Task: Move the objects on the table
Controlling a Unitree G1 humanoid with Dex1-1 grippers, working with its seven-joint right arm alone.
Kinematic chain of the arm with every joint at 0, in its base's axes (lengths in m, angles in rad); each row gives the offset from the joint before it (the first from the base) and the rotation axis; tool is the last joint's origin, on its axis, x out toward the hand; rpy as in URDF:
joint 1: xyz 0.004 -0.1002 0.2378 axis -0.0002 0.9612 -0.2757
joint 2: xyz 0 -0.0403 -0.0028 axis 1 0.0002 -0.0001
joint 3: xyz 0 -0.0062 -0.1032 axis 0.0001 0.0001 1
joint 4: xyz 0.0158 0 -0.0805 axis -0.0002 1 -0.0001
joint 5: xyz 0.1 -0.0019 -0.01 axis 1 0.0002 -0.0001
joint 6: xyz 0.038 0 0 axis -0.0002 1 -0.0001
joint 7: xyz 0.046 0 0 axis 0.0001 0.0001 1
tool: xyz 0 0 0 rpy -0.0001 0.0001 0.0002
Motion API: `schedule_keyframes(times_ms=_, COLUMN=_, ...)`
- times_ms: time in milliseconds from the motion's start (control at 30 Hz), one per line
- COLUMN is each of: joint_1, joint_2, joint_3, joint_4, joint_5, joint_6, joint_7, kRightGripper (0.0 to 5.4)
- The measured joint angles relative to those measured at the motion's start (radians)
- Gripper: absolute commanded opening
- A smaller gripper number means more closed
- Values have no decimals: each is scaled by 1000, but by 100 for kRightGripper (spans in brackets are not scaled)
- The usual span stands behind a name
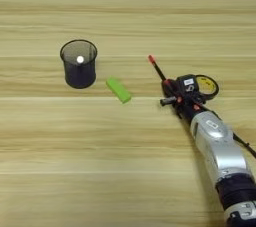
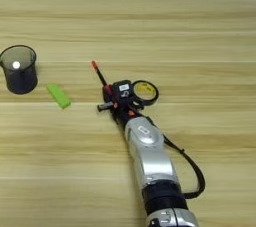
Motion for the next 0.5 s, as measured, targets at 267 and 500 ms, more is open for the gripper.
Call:
schedule_keyframes(times_ms=267, joint_1=6, joint_2=-2, joint_3=-31, joint_4=-37, joint_5=2, joint_6=59, joint_7=-46, kRightGripper=72)
schedule_keyframes(times_ms=500, joint_1=15, joint_2=-3, joint_3=-33, joint_4=-57, joint_5=2, joint_6=76, joint_7=-60, kRightGripper=72)
